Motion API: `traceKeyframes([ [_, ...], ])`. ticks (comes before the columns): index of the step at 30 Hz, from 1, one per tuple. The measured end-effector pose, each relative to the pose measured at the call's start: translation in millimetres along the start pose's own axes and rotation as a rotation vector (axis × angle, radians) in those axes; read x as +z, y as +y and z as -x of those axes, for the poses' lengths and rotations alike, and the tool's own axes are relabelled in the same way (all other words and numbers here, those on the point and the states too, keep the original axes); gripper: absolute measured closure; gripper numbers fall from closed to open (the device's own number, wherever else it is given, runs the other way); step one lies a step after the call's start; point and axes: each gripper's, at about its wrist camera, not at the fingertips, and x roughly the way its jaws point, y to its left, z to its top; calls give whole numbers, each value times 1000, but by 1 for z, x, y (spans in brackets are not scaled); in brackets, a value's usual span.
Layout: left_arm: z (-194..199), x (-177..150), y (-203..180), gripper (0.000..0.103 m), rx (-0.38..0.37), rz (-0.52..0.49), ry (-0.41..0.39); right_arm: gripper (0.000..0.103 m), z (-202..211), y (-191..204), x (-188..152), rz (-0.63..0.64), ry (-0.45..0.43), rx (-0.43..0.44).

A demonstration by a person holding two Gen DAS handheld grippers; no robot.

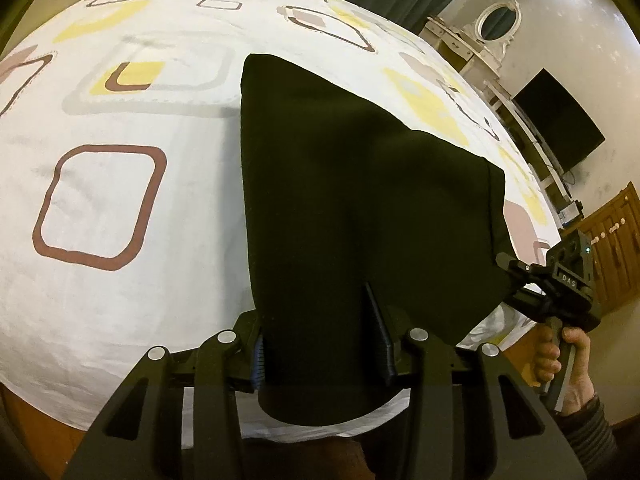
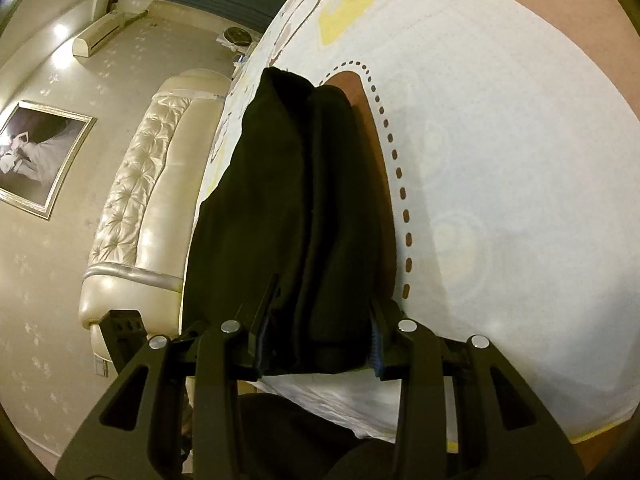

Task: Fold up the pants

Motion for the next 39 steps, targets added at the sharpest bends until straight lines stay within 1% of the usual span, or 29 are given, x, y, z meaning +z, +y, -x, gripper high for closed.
traceKeyframes([
  [8,-2,-1,3,58,-3,6,-4,67,5,-6,-2,3,-13,9],
  [11,-3,-2,7,55,-4,8,-7,67,5,-6,-2,3,-14,10],
  [12,-3,-2,8,50,-1,9,-9,67,3,-4,-2,2,-14,10],
  [13,-3,-3,9,40,8,9,-14,67,4,-4,-2,0,-13,13],
  [14,-2,-3,9,33,22,10,-22,66,3,-3,-2,-4,-13,19],
  [15,0,-3,10,25,35,7,-38,64,4,-4,-2,-12,-11,35],
  [17,5,-3,10,25,-4,-15,-53,56,8,-7,2,-22,2,59],
  [18,9,-2,10,24,-37,-32,-53,54,11,-6,4,-23,10,68],
  [20,18,-1,12,20,-85,-42,-68,46,17,-5,8,-14,-2,60],
  [21,24,0,16,18,-123,-44,-81,44,22,-5,12,-13,-16,50],
  [23,27,4,23,17,-177,-36,-85,36,28,-6,21,-14,-42,47],
  [24,25,10,29,17,-201,-29,-77,35,29,-7,26,-17,-50,49],
  [29,0,35,47,17,-218,45,-56,31,11,-9,60,-30,-54,56],
  [33,-27,65,63,17,-256,150,-39,30,-12,-2,82,-31,-38,57],
  [35,-37,75,67,17,-272,185,-35,30,-22,-1,90,-31,-27,54],
  [37,-48,83,68,17,-277,195,-12,31,-31,2,94,-15,-7,54],
  [39,-58,88,64,17,-253,154,17,42,-38,5,95,11,14,24],
])
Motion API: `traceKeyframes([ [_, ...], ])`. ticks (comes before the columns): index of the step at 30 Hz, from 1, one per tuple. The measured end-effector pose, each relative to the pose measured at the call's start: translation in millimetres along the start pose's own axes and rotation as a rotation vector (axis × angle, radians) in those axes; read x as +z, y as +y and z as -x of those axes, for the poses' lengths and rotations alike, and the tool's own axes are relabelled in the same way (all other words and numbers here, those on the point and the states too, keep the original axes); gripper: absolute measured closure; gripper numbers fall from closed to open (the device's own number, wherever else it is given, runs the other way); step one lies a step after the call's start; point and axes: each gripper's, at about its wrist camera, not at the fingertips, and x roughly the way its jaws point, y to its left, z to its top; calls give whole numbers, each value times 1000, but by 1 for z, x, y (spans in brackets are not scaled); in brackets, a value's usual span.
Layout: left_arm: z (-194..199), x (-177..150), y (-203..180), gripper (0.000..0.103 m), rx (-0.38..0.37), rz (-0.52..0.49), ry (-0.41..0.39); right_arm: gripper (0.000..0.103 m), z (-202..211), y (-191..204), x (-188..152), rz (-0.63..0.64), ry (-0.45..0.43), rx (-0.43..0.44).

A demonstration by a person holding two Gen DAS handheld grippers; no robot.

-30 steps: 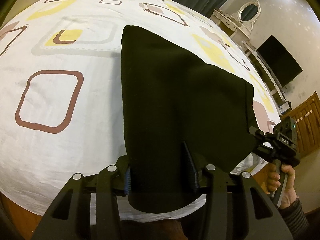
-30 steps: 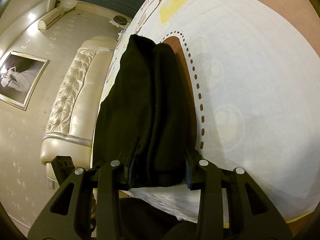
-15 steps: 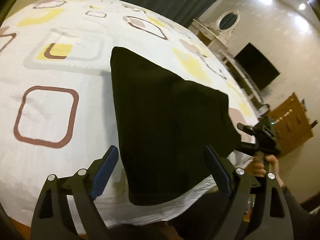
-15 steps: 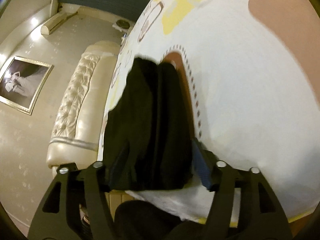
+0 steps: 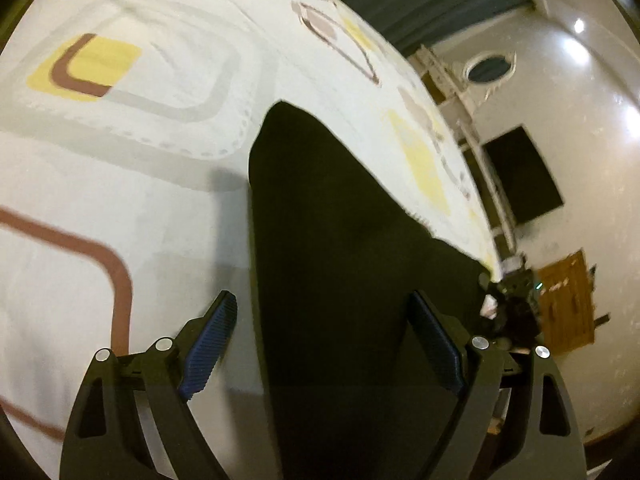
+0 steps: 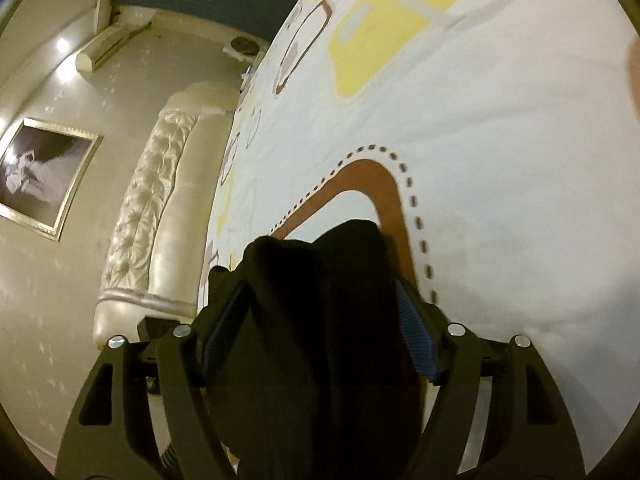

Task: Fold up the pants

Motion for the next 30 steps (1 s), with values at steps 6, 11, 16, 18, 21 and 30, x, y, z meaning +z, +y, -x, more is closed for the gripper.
traceKeyframes([
  [6,-8,-5,-16,59,74,-143,4,70,0,-1,-5,38,2,6],
  [11,-5,-4,-27,67,123,-188,-21,73,4,13,-6,95,-33,-9],
  [16,1,4,-35,69,171,-225,-57,74,4,22,6,128,-50,8],
  [18,1,13,-34,69,183,-225,-68,74,1,25,13,130,-57,15],
  [21,2,26,-30,70,206,-216,-81,74,-9,33,27,145,-64,18],
  [30,-9,77,-19,72,272,-178,-107,74,-40,49,74,160,-67,3],
])
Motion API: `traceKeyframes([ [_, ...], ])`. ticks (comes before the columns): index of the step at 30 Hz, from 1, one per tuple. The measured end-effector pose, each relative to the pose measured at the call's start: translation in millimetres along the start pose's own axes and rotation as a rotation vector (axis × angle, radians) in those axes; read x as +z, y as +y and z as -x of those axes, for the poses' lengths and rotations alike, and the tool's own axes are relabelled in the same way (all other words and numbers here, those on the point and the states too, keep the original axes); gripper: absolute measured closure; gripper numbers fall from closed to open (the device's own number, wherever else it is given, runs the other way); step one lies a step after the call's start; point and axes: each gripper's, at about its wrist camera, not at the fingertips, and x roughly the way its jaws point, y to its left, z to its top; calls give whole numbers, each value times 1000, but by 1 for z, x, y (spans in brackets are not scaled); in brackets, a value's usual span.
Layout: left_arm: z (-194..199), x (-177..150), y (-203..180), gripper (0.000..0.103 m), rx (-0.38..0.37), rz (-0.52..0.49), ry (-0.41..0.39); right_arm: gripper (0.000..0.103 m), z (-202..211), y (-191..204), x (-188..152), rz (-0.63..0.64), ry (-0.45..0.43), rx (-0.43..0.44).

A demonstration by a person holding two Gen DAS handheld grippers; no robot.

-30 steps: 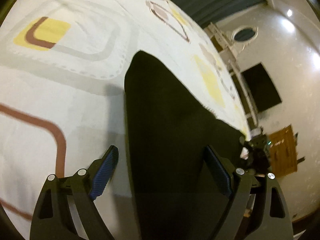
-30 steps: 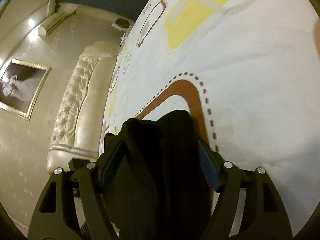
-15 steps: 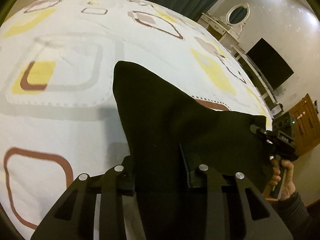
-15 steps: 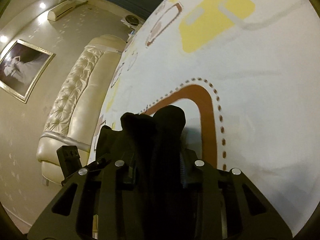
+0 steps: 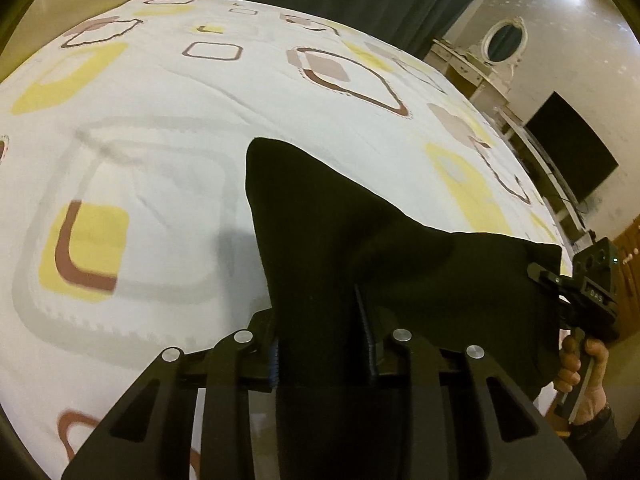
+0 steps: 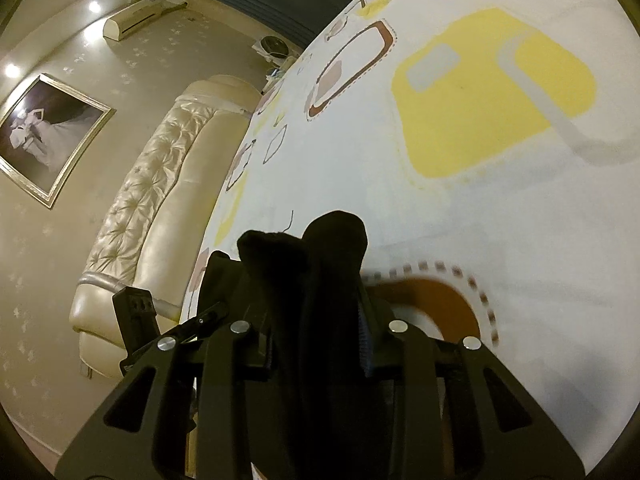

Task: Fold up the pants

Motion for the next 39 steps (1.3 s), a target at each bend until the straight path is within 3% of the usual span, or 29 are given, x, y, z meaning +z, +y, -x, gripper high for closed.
traceKeyframes([
  [6,-15,19,10,73,39,17,4,74,-20,-8,19,-26,12,-10],
  [15,-29,18,13,71,70,4,12,73,-39,-46,16,-157,27,9],
  [39,-35,16,23,67,31,35,2,73,-40,-62,14,-172,19,47],
])
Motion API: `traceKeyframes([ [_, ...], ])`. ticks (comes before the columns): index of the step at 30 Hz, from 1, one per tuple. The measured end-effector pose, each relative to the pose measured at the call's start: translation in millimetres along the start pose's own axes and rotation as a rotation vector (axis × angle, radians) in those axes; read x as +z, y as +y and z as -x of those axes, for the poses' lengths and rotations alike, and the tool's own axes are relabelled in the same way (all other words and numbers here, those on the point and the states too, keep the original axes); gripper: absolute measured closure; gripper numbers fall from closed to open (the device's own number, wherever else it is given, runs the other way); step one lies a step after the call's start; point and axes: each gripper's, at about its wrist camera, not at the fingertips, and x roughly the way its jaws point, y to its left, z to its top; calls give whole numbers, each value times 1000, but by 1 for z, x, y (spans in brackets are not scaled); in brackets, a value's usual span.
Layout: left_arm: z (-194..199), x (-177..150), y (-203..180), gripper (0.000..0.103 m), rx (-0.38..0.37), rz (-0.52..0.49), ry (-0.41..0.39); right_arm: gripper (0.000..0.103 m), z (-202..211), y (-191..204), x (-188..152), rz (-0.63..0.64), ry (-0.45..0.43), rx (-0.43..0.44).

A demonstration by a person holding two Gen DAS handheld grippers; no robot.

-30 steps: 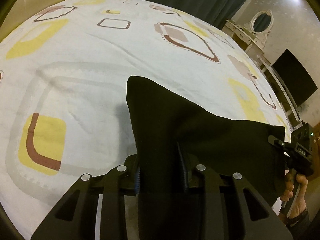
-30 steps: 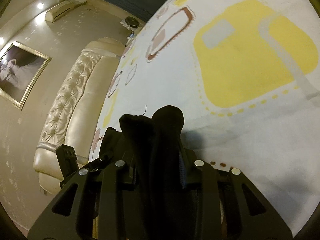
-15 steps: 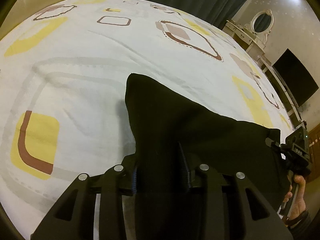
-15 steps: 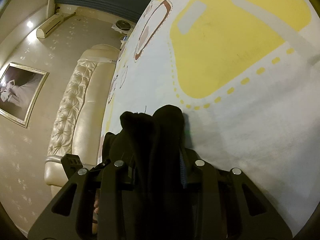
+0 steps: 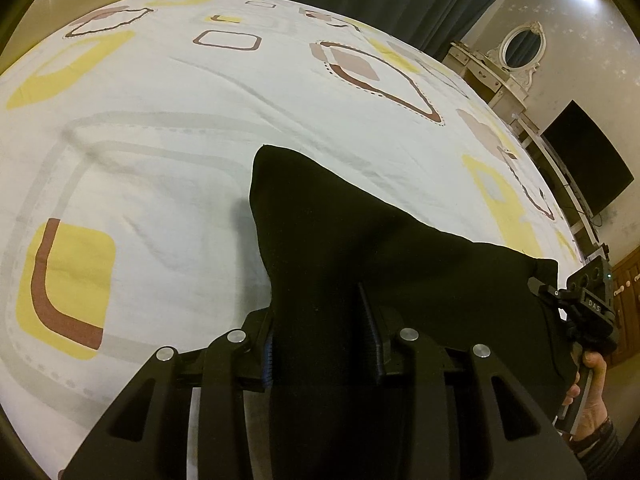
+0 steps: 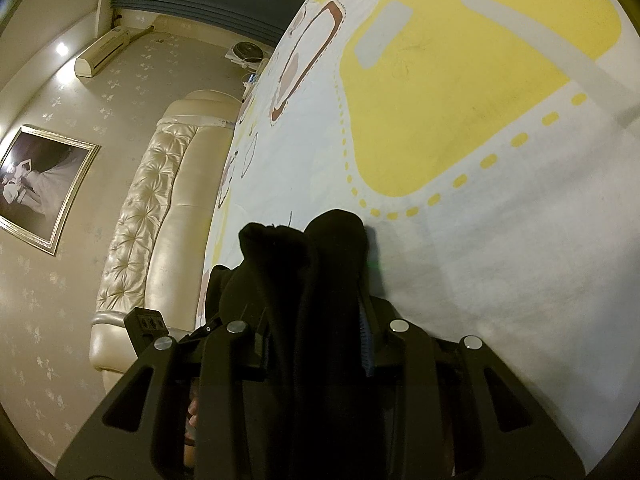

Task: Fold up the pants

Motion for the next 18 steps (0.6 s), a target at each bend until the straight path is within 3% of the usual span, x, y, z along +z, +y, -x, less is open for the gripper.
traceKeyframes([
  [6,0,0,0,66,1,-1,2,72,1,0,0,-4,0,0],
  [8,1,0,0,60,3,4,6,71,2,-2,0,-11,0,9],
  [10,5,0,3,44,3,24,-3,68,4,-2,0,-24,-2,14],
  [18,43,-33,31,22,-138,117,-21,47,30,11,-19,10,-20,-31],
])
